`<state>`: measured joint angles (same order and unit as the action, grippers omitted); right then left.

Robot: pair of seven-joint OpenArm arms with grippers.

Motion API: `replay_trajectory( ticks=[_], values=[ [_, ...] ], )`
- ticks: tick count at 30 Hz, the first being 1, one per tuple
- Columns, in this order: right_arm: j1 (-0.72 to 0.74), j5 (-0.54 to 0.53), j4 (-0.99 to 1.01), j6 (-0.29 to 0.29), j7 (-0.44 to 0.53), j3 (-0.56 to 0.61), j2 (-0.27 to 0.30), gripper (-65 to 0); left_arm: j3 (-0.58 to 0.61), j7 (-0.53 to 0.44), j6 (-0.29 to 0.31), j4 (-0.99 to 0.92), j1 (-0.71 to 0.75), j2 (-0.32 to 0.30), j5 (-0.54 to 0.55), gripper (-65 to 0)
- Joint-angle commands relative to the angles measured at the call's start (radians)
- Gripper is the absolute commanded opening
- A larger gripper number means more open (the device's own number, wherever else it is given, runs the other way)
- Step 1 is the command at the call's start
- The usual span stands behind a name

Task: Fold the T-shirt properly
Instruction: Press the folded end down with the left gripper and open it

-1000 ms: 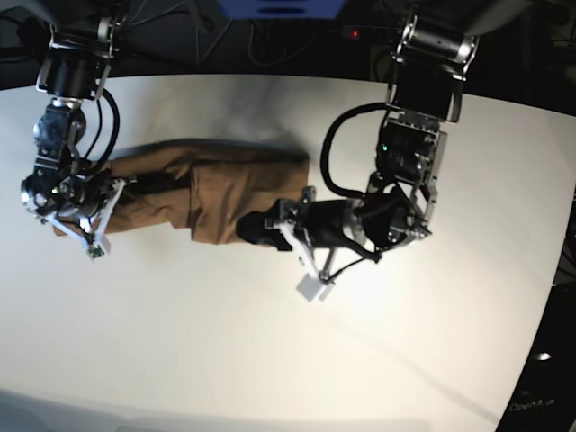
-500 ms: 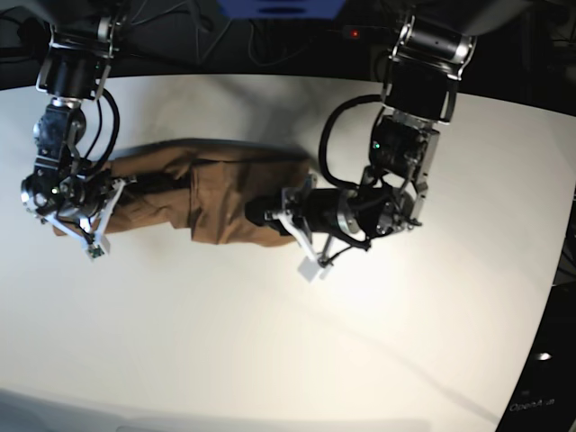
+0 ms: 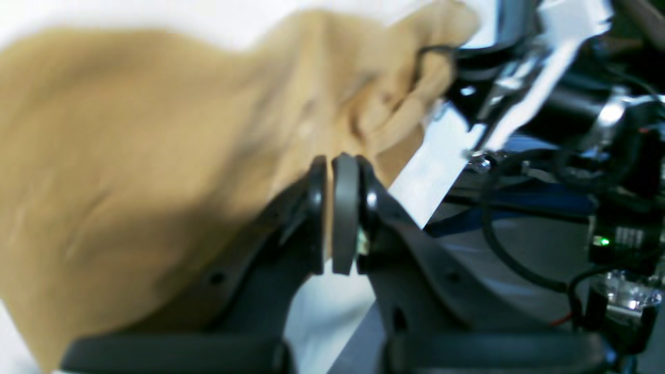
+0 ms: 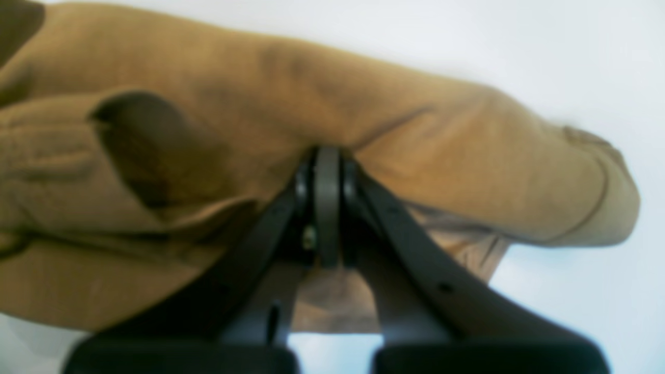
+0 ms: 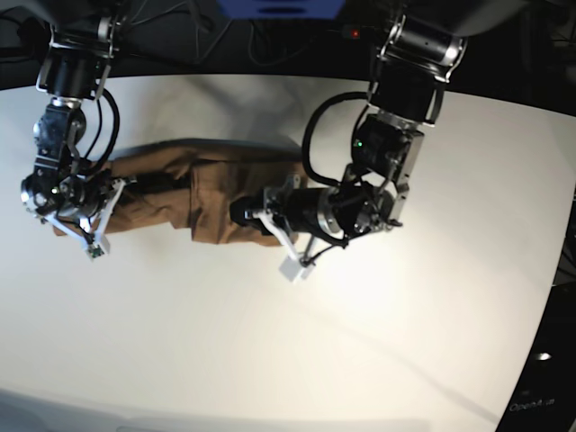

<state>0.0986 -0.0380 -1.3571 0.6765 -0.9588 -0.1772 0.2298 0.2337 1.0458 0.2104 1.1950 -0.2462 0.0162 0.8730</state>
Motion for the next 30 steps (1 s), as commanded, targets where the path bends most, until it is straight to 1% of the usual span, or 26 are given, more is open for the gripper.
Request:
replay_trajectory(
  ticks=[1,5,9,12,16,22,26,30],
  values=[
    [-0.015,-0.012,0.008,0.022,-0.053,0.005,-0.010,-64.3,0.000,-0.014,0.005,0.001,-0.034,0.006,0.010,-62.8],
    [-0.015,-0.012,0.006,0.022,-0.056,0.003,-0.004,-64.3,-0.001,-0.022,0.014,-0.088,-0.038,0.008,-0.044,-62.8],
    [-0.010,-0.012,0.003,0.022,-0.059,0.003,-0.002,-64.3,0.005,-0.088,0.014,-0.137,-0.038,0.008,-0.064,-62.8],
    [-0.009,-0.012,-0.002,0.022,-0.061,0.003,-0.002,-64.3,0.059,-0.120,0.014,-0.163,-0.040,0.006,-0.061,-62.8],
    [-0.023,-0.012,-0.075,0.022,-0.065,0.003,-0.002,-64.3,0.111,-0.157,0.014,-0.175,-0.041,0.006,-0.064,-62.8],
    [-0.050,-0.012,-0.246,0.022,-0.133,0.002,0.016,-64.3,0.125,-0.157,0.014,-0.254,-0.075,0.006,-0.064,-62.8],
    [-0.069,-0.012,-0.358,0.022,-0.136,0.002,0.030,-64.3,0.125,-0.157,0.014,-0.263,-0.075,0.001,-0.064,-62.8],
    [-0.064,-0.012,-0.373,0.022,-0.137,0.002,0.038,-64.3,0.125,-0.155,0.007,-0.263,-0.069,0.000,-0.064,-62.8]
  ],
)
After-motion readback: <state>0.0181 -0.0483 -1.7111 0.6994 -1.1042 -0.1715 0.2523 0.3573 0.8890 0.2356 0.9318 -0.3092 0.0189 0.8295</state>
